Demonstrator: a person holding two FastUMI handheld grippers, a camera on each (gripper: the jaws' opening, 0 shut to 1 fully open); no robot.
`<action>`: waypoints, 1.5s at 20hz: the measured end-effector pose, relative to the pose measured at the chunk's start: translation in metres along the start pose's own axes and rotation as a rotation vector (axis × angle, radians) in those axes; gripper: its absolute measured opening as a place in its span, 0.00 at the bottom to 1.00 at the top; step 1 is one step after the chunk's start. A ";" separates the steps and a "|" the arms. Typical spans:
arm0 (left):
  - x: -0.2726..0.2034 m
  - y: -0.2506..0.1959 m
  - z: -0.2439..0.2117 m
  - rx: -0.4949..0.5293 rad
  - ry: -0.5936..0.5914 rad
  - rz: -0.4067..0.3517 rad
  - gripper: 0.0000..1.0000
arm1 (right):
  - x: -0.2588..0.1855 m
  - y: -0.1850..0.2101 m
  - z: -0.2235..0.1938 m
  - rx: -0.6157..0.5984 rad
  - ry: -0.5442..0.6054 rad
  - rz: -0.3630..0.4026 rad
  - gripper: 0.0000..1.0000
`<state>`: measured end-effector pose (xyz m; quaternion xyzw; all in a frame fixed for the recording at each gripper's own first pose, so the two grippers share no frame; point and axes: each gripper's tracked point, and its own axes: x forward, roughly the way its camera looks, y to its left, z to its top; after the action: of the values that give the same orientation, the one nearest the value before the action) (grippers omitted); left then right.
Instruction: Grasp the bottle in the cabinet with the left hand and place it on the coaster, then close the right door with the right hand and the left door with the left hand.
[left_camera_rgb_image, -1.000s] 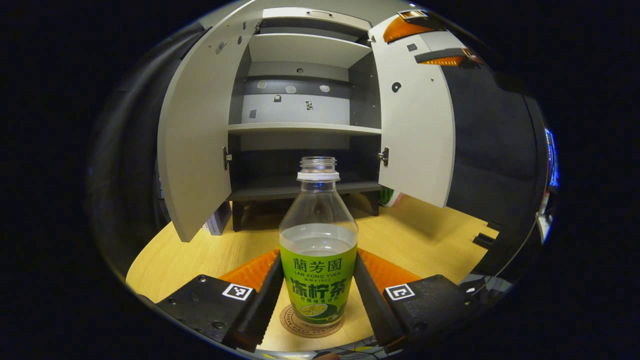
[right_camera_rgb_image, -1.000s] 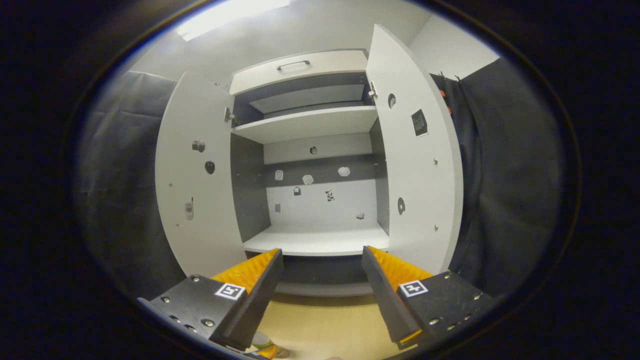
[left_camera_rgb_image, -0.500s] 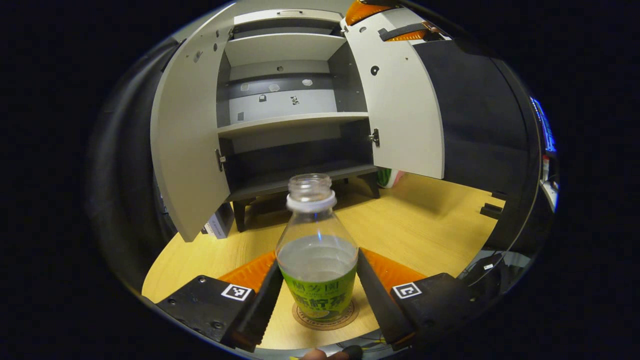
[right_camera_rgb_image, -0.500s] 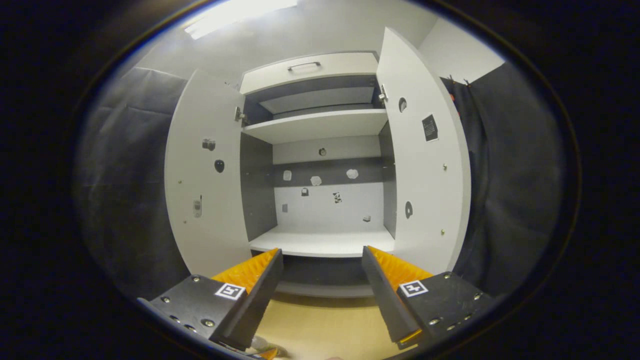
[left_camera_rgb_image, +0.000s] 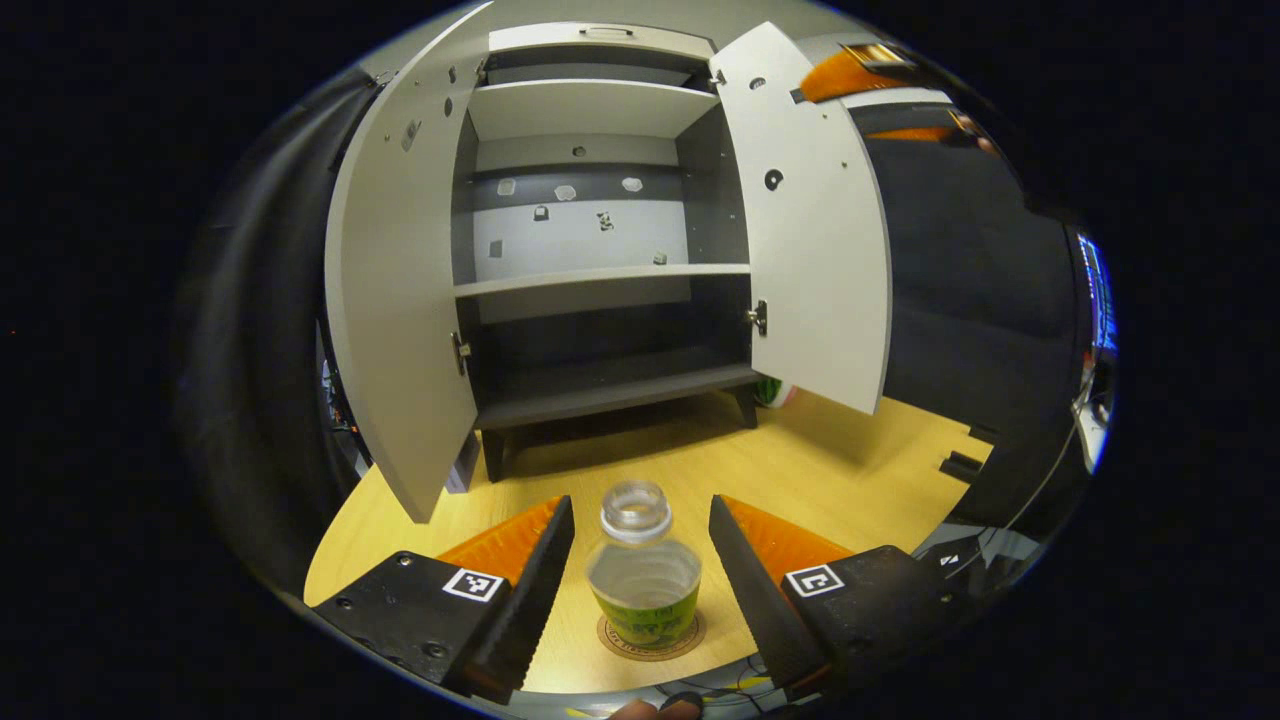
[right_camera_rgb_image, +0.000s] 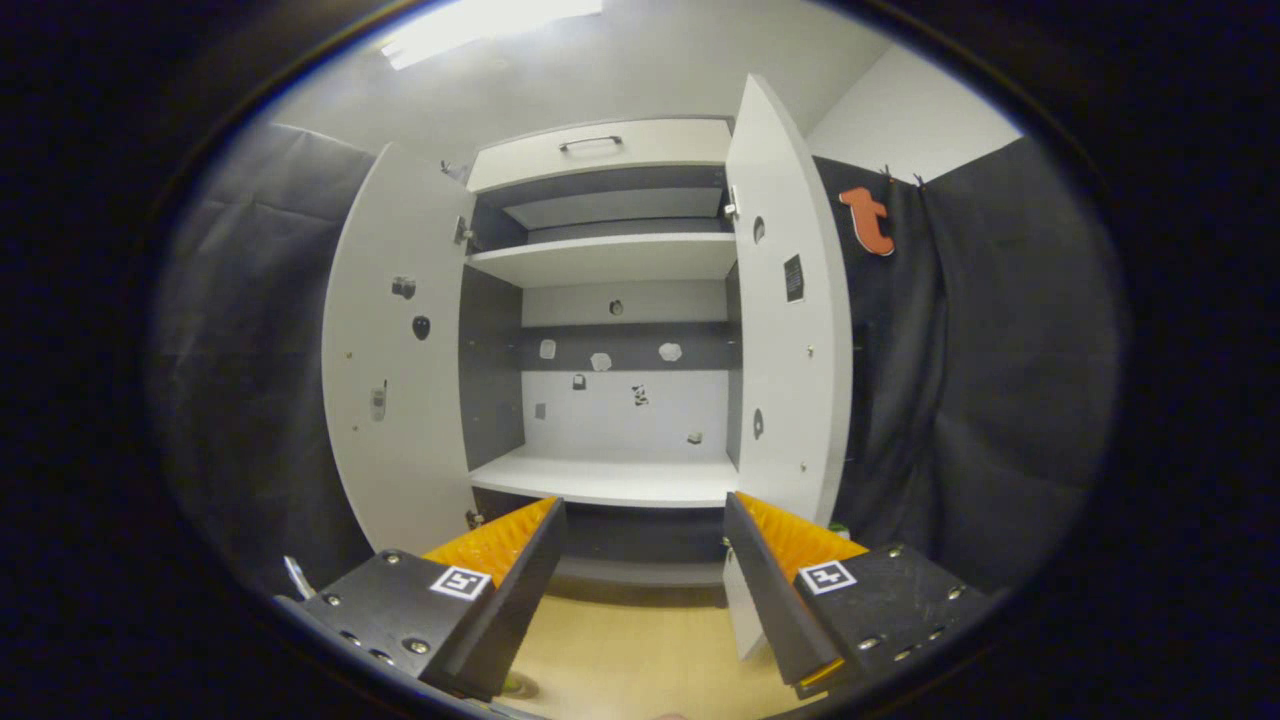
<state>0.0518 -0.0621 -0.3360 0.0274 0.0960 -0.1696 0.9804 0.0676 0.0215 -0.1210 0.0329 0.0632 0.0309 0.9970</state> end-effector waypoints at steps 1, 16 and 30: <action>-0.003 -0.002 0.017 -0.015 -0.020 -0.007 0.87 | -0.006 -0.004 0.000 -0.006 -0.003 -0.004 0.96; -0.047 0.055 0.239 -0.126 -0.140 0.031 0.94 | -0.017 -0.144 0.027 -0.054 -0.077 -0.177 0.96; -0.075 0.104 0.316 -0.045 -0.315 0.151 0.92 | 0.058 -0.276 0.028 0.009 -0.034 -0.265 0.97</action>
<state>0.0743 0.0325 -0.0093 -0.0142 -0.0574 -0.0953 0.9937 0.1446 -0.2515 -0.1201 0.0294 0.0501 -0.1021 0.9931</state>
